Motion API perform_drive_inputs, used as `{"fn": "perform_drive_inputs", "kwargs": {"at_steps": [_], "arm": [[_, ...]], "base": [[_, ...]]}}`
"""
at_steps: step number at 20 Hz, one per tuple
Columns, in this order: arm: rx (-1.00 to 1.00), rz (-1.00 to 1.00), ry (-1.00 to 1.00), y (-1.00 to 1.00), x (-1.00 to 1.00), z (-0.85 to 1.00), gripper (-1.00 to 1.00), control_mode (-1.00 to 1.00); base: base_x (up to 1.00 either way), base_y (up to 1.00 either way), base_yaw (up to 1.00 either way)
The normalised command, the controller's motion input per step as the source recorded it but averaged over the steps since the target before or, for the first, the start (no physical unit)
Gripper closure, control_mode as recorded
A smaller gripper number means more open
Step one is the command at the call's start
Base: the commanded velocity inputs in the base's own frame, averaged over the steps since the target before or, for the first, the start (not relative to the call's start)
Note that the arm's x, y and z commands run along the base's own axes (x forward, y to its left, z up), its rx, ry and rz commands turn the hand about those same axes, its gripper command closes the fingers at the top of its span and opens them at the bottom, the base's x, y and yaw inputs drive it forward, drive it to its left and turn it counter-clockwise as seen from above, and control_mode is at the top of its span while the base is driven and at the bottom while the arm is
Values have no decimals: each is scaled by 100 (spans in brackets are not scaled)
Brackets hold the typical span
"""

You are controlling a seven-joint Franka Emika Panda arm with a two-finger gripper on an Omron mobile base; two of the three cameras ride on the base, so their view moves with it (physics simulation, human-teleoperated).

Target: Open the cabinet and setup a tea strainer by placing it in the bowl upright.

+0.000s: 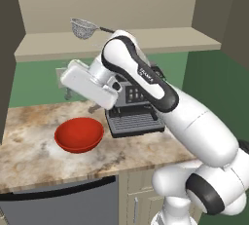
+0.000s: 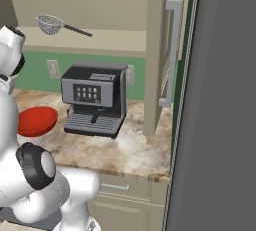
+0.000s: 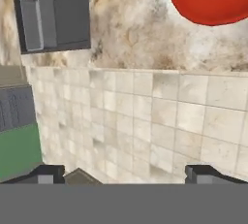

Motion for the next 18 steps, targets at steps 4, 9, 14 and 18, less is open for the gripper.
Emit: {"fn": "perform_drive_inputs", "kwargs": {"at_steps": [4, 9, 14, 18], "arm": [[-54, 8, -47, -69, 0, -39, -100, -100], [-44, 8, -59, -79, 12, -11, -100, -100], [-52, 0, -38, -62, 24, 0, -100, -100], [-32, 0, -34, -18, 21, 41, -100, -100]], "base": [[0, 0, 0], [0, 0, 0], [0, 0, 0], [0, 0, 0]]}}
